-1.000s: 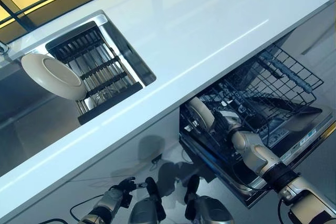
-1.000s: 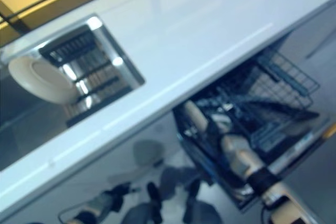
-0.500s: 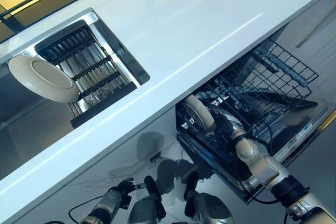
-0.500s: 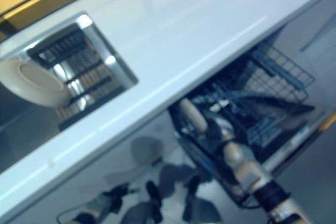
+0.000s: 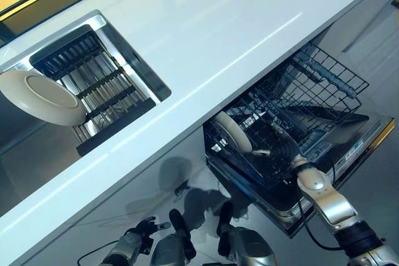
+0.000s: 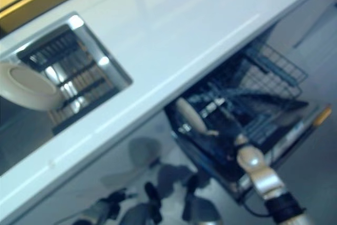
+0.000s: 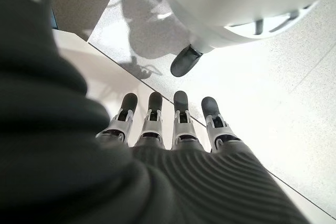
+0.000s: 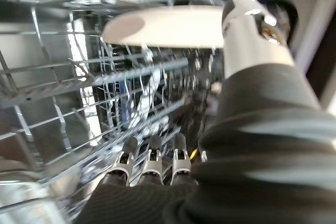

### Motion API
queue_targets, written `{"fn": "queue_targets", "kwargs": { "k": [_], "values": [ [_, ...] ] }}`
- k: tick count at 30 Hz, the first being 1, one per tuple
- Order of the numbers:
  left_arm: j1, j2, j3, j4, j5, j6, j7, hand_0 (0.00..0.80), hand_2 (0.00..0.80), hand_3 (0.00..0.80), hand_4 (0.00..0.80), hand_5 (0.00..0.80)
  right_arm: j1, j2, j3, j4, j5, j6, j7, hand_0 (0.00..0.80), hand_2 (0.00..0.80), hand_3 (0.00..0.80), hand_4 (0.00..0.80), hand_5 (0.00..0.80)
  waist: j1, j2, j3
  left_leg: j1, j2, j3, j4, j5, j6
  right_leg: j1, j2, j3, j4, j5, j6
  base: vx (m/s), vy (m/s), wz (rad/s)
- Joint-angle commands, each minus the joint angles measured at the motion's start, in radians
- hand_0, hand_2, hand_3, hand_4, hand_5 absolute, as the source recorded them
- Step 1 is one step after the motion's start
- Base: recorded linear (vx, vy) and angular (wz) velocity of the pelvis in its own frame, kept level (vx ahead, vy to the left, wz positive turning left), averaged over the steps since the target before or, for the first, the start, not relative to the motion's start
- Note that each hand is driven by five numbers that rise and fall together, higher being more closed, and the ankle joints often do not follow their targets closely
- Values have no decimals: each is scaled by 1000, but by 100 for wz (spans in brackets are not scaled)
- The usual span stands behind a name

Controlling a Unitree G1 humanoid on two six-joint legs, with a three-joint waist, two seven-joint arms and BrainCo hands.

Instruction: Take plates into dishwasher

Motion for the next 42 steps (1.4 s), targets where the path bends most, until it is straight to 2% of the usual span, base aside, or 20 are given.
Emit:
{"fn": "queue_targets", "kwargs": {
  "k": [1,8,10,13,17,21,23,26,27,29,30,32,33,34,35,38,39,40,41,42],
  "values": [
    [66,66,27,-3,-32,-24,3,0,0,0,0,0,26,34,-81,-44,133,-122,-43,0,0,0,0,0,-30,-61,-88,-96,8,31,23,4,-44,77,19,52,38,-204,30,52,3,-12],
    [94,63,38,-8,-32,-20,-2,0,0,0,0,0,-20,-17,-234,-77,163,-212,-33,0,0,0,0,0,-26,-66,-103,-110,2,19,98,-70,-24,94,-1,49,35,-203,32,70,45,-4],
    [99,61,40,-9,-29,-19,-2,0,0,0,0,0,-80,-44,-257,-113,120,-246,-58,0,0,0,0,0,-17,-69,-105,-120,-3,10,124,-101,-13,97,-10,49,42,-206,33,100,109,1],
    [100,59,39,4,-28,-31,-4,0,0,0,0,0,-181,-81,-267,-166,34,-261,-104,0,0,0,0,0,1,-72,-109,-132,-15,-6,152,-147,6,105,-25,47,57,-215,39,126,153,1],
    [102,49,40,25,-21,-47,1,0,0,0,0,0,-287,-153,-275,-206,-52,-268,-148,0,0,0,0,0,28,-75,-126,-136,-35,-22,179,-199,33,126,-52,33,80,-226,57,158,212,2],
    [93,50,44,44,18,-52,-2,0,0,0,0,0,-405,-242,-257,-252,-130,-255,-164,0,0,0,0,0,65,-91,-158,-141,-74,-56,223,-260,81,152,-98,14,139,-246,96,233,319,15],
    [83,56,42,55,48,-53,-13,0,0,0,0,0,-455,-277,-234,-258,-177,-247,-167,0,0,0,0,0,77,-94,-170,-132,-97,-81,221,-273,105,142,-124,14,201,-254,113,227,367,45],
    [59,64,19,68,90,-42,-30,0,0,0,0,0,-533,-336,-184,-261,-223,-229,-129,0,0,0,0,0,87,-93,-188,-79,-163,-143,168,-287,169,47,-224,36,493,-121,144,256,489,47],
    [55,64,8,68,92,-34,-25,0,0,0,0,0,-546,-356,-169,-265,-217,-221,-120,0,0,0,0,0,88,-89,-191,-53,-189,-171,143,-292,193,-7,-275,57,646,-63,148,225,457,40],
    [46,68,-6,68,94,-19,-17,0,0,0,0,0,-570,-378,-144,-265,-228,-204,-101,0,0,0,0,0,90,-89,-190,-29,-220,-207,123,-300,216,-76,-315,98,797,-34,149,149,331,46],
    [48,71,-6,56,98,-9,-17,0,0,0,0,0,-601,-388,-116,-253,-228,-194,-97,0,0,0,0,0,92,-85,-187,-12,-227,-224,107,-291,216,-115,-301,130,820,-42,145,53,171,52],
    [42,78,-16,46,108,-4,-23,0,0,0,0,0,-660,-398,-71,-225,-255,-161,-87,0,0,0,0,0,95,-74,-181,8,-229,-273,87,-269,209,-169,-230,186,776,-100,126,0,38,68],
    [37,81,-17,41,119,0,-30,0,0,0,0,0,-701,-405,-43,-206,-254,-140,-84,0,0,0,0,0,96,-69,-179,7,-226,-290,77,-253,208,-180,-199,186,731,-135,99,5,-51,79],
    [28,87,-18,35,128,9,-32,0,0,0,0,0,-740,-411,-15,-178,-256,-128,-79,0,0,0,0,0,102,-69,-181,5,-224,-319,77,-245,204,-182,-167,199,664,-155,94,25,-100,76],
    [17,100,-17,35,133,14,-34,0,0,0,0,0,-785,-422,21,-141,-244,-123,-79,0,0,0,0,0,107,-70,-182,1,-216,-358,80,-242,198,-168,-114,230,522,-154,103,56,-116,90],
    [-1,113,-15,47,141,9,-37,0,0,0,0,0,-826,-433,58,-103,-241,-124,-76,0,0,0,0,0,107,-84,-194,-13,-226,-425,86,-248,190,-157,-19,341,274,-127,135,63,-154,102],
    [-8,113,-21,50,152,7,-40,0,0,0,0,0,-837,-433,70,-92,-250,-116,-76,0,0,0,0,0,105,-91,-201,-22,-237,-458,83,-247,189,-168,10,395,211,-93,145,48,-136,73],
    [-10,111,-23,51,150,8,-38,0,0,0,0,0,-839,-434,74,-90,-252,-118,-73,0,0,0,0,0,103,-93,-204,-25,-240,-470,83,-248,189,-171,16,407,196,-83,147,64,-157,109],
    [-15,108,-30,56,146,9,-32,0,0,0,0,0,-843,-431,86,-79,-255,-125,-64,0,0,0,0,0,103,-100,-209,-27,-251,-503,86,-252,187,-181,32,437,161,-57,152,92,-173,107],
    [-16,108,-30,54,151,14,-31,0,0,0,0,0,-849,-427,96,-75,-276,-126,-55,0,0,0,0,0,108,-105,-209,-24,-256,-521,92,-256,186,-188,39,447,144,-41,155,121,-226,132]
  ]
}}
